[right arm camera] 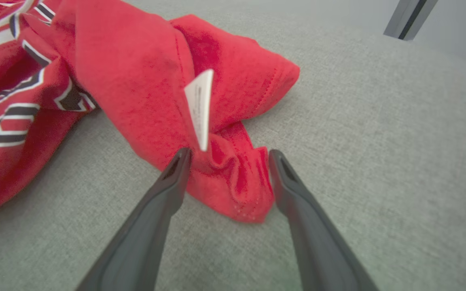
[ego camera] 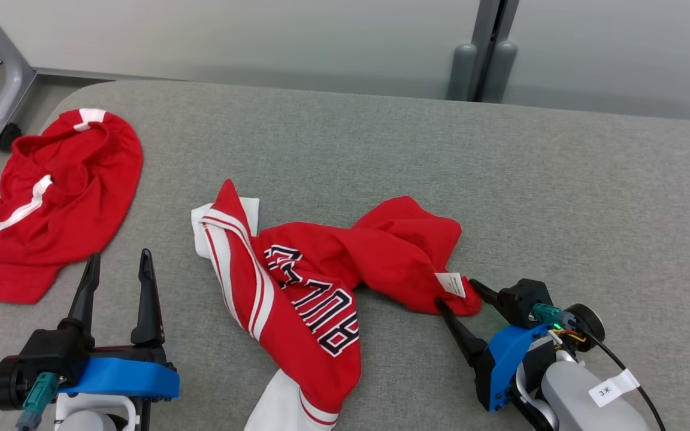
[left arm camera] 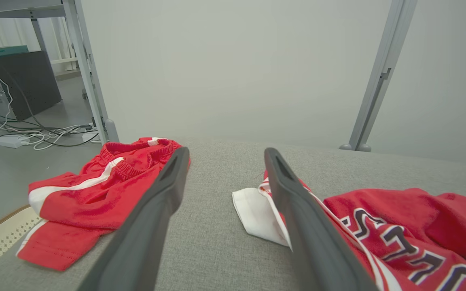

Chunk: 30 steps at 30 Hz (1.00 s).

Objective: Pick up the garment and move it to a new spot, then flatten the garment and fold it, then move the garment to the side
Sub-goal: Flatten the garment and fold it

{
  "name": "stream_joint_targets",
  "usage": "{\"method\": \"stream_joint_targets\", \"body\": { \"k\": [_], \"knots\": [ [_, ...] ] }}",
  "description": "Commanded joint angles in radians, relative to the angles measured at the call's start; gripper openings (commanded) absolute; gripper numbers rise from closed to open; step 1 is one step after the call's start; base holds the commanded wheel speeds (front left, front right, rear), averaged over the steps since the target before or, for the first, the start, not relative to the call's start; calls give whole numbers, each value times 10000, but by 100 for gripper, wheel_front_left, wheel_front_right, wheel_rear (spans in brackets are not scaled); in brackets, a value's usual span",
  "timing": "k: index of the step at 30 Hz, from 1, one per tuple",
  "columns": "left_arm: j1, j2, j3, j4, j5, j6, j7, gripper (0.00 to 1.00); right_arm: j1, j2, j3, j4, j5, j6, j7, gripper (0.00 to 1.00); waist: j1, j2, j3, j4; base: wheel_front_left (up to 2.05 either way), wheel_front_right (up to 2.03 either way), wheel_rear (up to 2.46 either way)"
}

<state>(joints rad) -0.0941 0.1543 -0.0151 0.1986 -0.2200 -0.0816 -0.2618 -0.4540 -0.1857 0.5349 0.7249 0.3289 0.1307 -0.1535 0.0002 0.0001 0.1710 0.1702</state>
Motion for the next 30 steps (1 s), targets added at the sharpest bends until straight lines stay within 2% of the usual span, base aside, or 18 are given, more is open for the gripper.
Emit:
{"method": "stream_joint_targets", "body": {
  "k": [1, 4, 5, 6, 11, 16, 23, 27, 28, 29, 30],
  "knots": [
    [-135, -22, 14, 15, 31, -45, -43, 100, -252, 10, 104, 269, 94, 1, -88, 100, -2, -1, 91, 115, 0, 0, 0],
    [-167, -60, 73, 42, 69, -64, -45, 100, -402, 137, 467, 928, 321, 3, -173, 100, -2, -1, 122, 182, 0, 0, 0],
    [-163, -72, 90, 48, 84, -64, -45, 100, -459, 158, 597, 1046, 428, 3, -294, 43, -2, -1, 120, 195, 0, 0, 0],
    [-162, -81, 107, 70, 102, -78, -44, 100, -508, 170, 691, 1168, 544, 3, -399, 0, -2, -1, 100, 200, 0, 0, 0],
    [20, -119, 233, 143, 136, -110, -44, 100, -702, 115, 914, 1214, 965, 1, -968, 0, -2, -1, -187, 50, 0, 0, 0],
    [317, -81, 325, 173, 204, -128, -46, 100, -161, -148, 689, 347, 1193, 1, -1121, 0, -2, -1, -702, -264, 0, 0, 0],
    [786, -8, 554, 74, 236, -84, -44, 100, 1229, -963, -209, -2326, 867, 1, -1067, 0, -2, -1, -1226, -805, 0, 0, 0],
    [939, 13, 559, -14, 257, -84, -44, 100, 2220, -1142, -919, -4294, 895, 3, -271, 0, -2, -1, -1320, -1035, 0, 0, 0],
    [939, 13, 559, -14, 257, -84, -44, 100, 2220, -1142, -919, -4294, 895, 3, -271, 0, -2, -1, -1320, -1035, 0, 0, 0],
    [993, 19, 569, -32, 266, -72, -44, 100, 2630, -1202, -1316, -5508, 694, 1, 243, 0, -2, -1, -1347, -1125, 0, 0, 0],
    [993, 19, 569, -32, 266, -72, -44, 100, 2630, -1202, -1316, -5508, 694, 1, 243, 0, -2, -1, -1347, -1125, 0, 0, 0]
  ]
}}
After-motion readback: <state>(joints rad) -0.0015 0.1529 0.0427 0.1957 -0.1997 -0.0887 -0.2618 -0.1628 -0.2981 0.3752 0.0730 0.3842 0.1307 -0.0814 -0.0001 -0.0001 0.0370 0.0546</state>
